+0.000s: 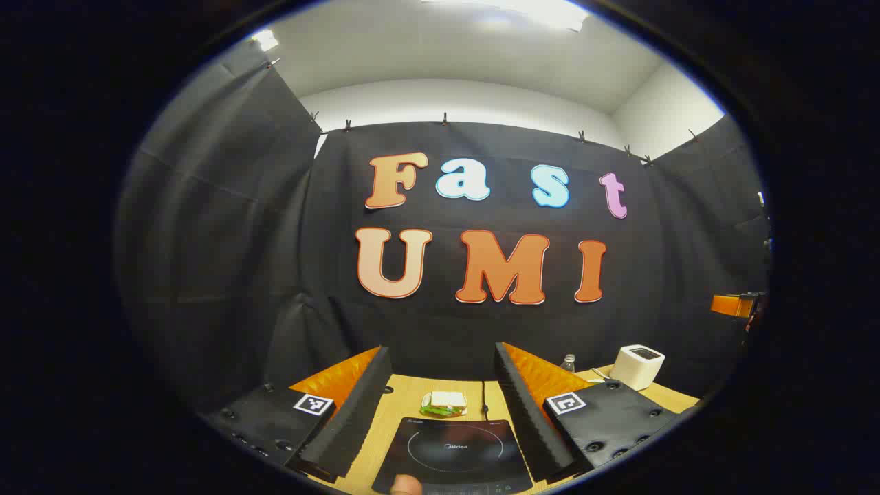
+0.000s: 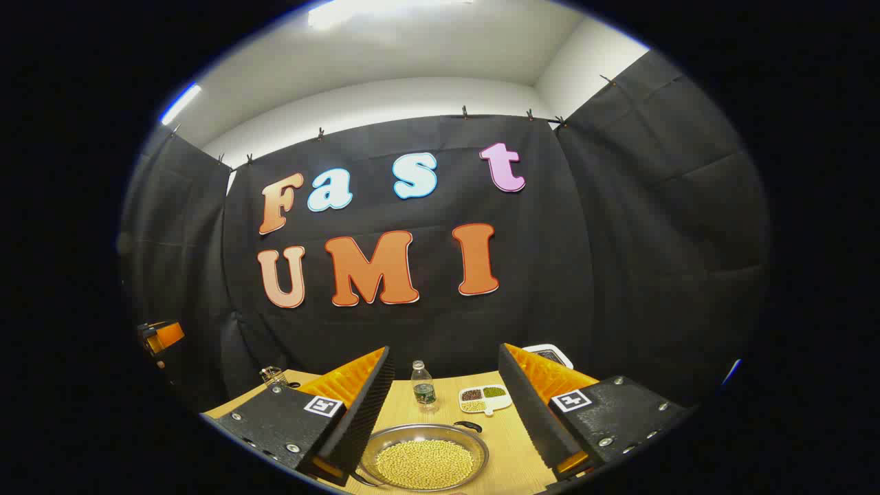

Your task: First push the handle of the pot to place it horizontally, then grasp the pot with both hands and set it on the induction cooktop.

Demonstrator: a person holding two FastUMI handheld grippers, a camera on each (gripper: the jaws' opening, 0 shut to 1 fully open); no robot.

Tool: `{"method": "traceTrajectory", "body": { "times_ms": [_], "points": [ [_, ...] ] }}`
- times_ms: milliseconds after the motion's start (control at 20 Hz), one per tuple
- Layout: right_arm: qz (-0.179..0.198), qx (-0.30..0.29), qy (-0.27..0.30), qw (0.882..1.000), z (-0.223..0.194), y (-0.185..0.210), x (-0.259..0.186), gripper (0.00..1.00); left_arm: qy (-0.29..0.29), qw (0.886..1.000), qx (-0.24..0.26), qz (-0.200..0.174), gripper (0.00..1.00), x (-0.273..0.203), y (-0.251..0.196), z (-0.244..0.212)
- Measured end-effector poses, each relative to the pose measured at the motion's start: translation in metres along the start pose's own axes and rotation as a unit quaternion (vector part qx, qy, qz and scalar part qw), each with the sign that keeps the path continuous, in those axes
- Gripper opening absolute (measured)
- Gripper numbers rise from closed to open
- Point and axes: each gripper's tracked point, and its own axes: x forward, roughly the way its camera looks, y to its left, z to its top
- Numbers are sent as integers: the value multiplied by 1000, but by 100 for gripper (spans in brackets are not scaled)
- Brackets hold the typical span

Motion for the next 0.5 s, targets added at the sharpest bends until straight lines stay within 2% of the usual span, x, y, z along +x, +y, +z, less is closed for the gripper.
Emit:
{"method": "traceTrajectory", "body": {
  "times_ms": [500],
  "points": [
    [-5,6,13,1000,-13,-12,6,95,0,1000,14,-2,97,4,-13,-2]
  ]
}}
